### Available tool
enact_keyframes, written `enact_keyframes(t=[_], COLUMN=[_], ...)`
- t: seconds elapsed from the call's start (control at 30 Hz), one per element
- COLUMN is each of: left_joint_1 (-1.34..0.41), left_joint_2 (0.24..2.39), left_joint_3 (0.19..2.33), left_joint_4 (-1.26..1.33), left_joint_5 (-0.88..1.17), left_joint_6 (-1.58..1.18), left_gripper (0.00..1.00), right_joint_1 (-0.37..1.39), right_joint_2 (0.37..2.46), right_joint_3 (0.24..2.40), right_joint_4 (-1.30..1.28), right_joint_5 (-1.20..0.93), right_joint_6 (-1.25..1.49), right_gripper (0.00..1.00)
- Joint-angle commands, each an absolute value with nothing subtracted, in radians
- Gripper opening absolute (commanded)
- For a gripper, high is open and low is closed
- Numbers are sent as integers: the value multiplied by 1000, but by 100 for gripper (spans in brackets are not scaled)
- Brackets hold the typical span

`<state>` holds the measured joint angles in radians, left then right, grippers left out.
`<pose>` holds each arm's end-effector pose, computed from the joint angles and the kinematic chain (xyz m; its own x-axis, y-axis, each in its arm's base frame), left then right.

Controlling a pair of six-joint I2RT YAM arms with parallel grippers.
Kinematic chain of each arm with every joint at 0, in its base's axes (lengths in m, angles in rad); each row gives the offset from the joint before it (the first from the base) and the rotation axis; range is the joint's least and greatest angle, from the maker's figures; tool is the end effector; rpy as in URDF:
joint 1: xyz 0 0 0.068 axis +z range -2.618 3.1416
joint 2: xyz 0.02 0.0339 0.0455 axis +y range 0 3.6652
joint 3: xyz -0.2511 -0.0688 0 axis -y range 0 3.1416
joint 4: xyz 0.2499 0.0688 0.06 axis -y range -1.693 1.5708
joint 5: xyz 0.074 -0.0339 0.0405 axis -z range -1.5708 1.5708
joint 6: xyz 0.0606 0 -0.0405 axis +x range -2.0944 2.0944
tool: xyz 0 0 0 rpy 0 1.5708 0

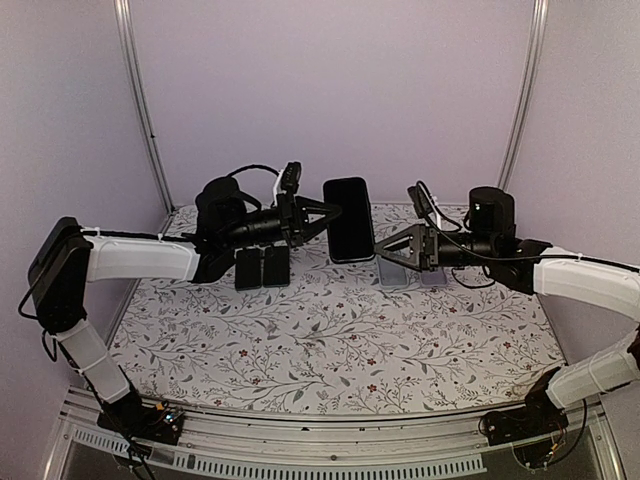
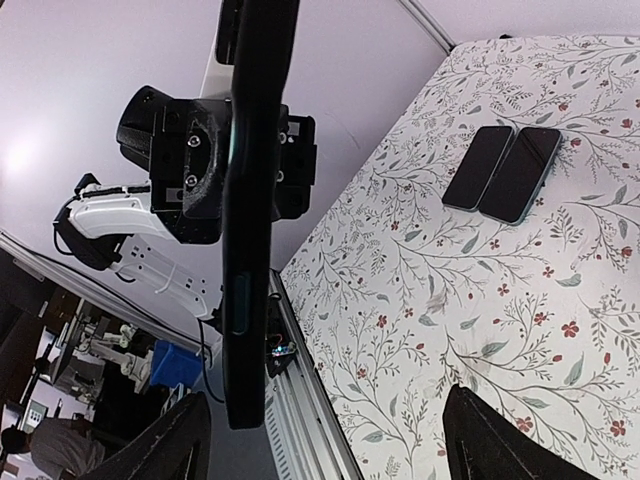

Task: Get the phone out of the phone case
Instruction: Remove the bottom right corner of the phone case from the phone.

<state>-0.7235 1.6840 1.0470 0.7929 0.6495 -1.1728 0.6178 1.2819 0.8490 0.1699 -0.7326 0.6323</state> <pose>0.2798 -0.2961 0.2816 -0.8537 -0.2255 -0.4694 0.4852 -0.0167 -0.8743 0.2337 0.2158 0.2729 -0.7366 0.0156 -0.6762 -0.6468 0.2761 0.7109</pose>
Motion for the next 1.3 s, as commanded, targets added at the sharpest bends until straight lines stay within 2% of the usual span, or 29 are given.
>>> enact_keyframes(t=[0.0, 1.27], left_joint_1=[-721, -749], left_joint_2=[1657, 1647], left_joint_3=[1068, 1043], left_joint_4=[935, 1247], left_joint_5=[645, 634], left_joint_6=[-1217, -1319], left_gripper=[0, 0], right_joint_1=[624, 624], right_joint_2=[1261, 1271], right_joint_3=[829, 796], right_joint_4=[221, 159], right_joint_5=[-696, -604], right_joint_6=[669, 657], right_gripper=[82, 81])
